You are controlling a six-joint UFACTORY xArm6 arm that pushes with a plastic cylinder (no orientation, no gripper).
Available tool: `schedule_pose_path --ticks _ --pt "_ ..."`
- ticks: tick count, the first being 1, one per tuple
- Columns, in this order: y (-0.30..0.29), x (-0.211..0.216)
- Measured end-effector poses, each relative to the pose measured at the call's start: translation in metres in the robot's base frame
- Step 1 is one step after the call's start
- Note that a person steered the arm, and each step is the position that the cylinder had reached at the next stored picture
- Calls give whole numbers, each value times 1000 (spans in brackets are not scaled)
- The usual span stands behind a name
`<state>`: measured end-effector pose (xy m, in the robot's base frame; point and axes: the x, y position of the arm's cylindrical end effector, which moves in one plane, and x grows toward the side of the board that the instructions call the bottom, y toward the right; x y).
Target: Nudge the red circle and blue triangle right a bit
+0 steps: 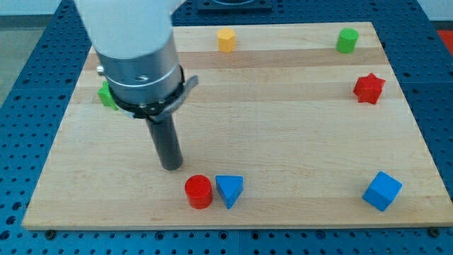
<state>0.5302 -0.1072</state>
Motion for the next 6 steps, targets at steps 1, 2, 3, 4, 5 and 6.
schedule_pose_path --ticks 1,2,3,4,5,6 --pt "-1 21" --pt "-1 49" --pt "-1 58" --pt "11 58" --pt "45 55" --pt "45 55"
